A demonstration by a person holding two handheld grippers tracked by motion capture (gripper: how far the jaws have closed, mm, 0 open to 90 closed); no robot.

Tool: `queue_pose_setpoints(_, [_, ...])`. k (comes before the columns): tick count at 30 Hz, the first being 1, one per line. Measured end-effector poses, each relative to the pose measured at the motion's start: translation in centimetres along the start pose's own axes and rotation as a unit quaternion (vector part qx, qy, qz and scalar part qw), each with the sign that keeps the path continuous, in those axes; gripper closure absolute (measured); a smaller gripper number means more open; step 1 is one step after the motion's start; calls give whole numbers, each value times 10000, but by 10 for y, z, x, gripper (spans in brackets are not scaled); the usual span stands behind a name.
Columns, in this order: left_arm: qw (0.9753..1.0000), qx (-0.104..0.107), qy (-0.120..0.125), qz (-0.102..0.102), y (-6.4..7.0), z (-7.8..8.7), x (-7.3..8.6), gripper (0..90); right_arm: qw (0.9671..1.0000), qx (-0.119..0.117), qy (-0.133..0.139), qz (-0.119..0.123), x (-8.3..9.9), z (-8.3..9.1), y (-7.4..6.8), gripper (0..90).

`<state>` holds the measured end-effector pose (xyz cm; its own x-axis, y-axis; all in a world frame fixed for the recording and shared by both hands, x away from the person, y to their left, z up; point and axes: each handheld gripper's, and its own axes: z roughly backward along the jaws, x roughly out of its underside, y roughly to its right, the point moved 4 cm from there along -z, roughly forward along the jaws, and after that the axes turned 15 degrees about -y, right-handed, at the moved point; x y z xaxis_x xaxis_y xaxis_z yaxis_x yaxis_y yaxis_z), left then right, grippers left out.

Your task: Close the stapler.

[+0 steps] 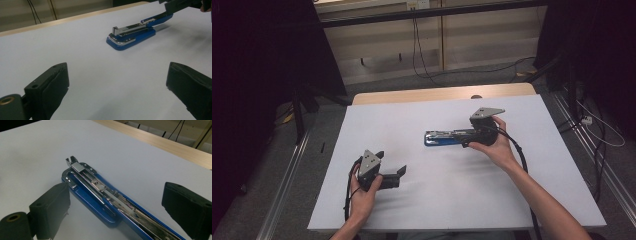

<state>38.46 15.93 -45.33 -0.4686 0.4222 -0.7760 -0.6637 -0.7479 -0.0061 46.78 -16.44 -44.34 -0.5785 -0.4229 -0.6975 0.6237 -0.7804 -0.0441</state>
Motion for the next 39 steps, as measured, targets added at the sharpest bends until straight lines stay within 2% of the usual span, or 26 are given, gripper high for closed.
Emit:
queue_pose_setpoints(5, [9999, 90, 51, -28, 0, -8, -8, 62, 9999, 56, 80, -101, 3, 6, 0, 71])
queue_pose_setpoints(7, [9999, 97, 73, -13, 0, -11, -11, 64, 9998, 119, 40, -180, 7, 8, 1, 77])
queue_pose_setpoints(8, [9999, 95, 101, -73, 0, -12, -13, 64, 9996, 124, -28, -259, 9, 9, 1, 96])
queue_pose_setpoints(9, [9999, 8, 114, -60, -1, -13, -14, 64, 9994, 146, -129, -299, 11, 10, 2, 108])
queue_pose_setpoints(10, [9999, -37, 162, 7, -2, -15, -16, 64, 9992, 168, -107, -359, 13, 11, 2, 104])
queue_pose_setpoints(12, [9998, 94, 169, 1, -1, -18, -20, 62, 9988, 231, 6, -420, 16, 15, 1, 107])
queue_pose_setpoints(13, [9998, 88, 161, 6, -1, -20, -22, 59, 9986, 260, 21, -460, 17, 17, 2, 106])
queue_pose_setpoints(16, [9996, 193, 224, -19, 1, -25, -27, 55, 9983, 317, 94, -483, 20, 21, 2, 106])
queue_pose_setpoints(19, [9998, 94, 70, -146, 4, -30, -30, 54, 9982, 331, 113, -496, 25, 25, 2, 104])
queue_pose_setpoints(22, [9997, 168, 54, -173, 7, -37, -33, 55, 9980, 342, 159, -499, 29, 29, 3, 106])
queue_pose_setpoints(23, [9996, 200, 61, -186, 8, -38, -34, 55, 9979, 413, 179, -459, 30, 30, 4, 106])
queue_pose_setpoints(29, [9991, 239, 177, -286, 12, -44, -44, 48, 9976, 424, 171, -528, 41, 37, 6, 106])
queue_pose_setpoints(31, [9988, 279, 130, -376, 15, -48, -44, 44, 9973, 460, 156, -546, 44, 39, 7, 106])
queue_pose_setpoints(34, [9987, 325, 18, -404, 17, -52, -42, 39, 9967, 479, 156, -643, 49, 45, 9, 96])
queue_pose_setpoints(39, [9989, 228, 108, -393, 16, -54, -44, 39, 9955, 515, 263, -751, 56, 53, 14, 121])
